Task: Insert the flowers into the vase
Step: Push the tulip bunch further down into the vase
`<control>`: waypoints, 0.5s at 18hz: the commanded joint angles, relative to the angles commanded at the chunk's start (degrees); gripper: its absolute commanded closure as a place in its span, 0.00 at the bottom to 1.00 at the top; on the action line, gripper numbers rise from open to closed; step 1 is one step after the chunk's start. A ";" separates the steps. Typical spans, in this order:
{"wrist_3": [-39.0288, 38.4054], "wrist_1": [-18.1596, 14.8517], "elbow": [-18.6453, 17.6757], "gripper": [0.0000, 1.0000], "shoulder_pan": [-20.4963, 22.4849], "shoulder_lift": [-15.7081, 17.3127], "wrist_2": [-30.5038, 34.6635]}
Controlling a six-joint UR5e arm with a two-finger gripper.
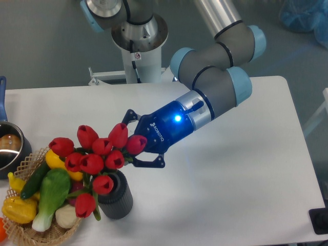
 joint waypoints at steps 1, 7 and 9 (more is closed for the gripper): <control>0.00 0.00 0.00 1.00 -0.44 -0.09 1.05; 2.80 0.00 -1.23 1.00 -1.66 -2.02 3.61; 5.44 0.00 -2.80 1.00 -2.11 -2.29 3.79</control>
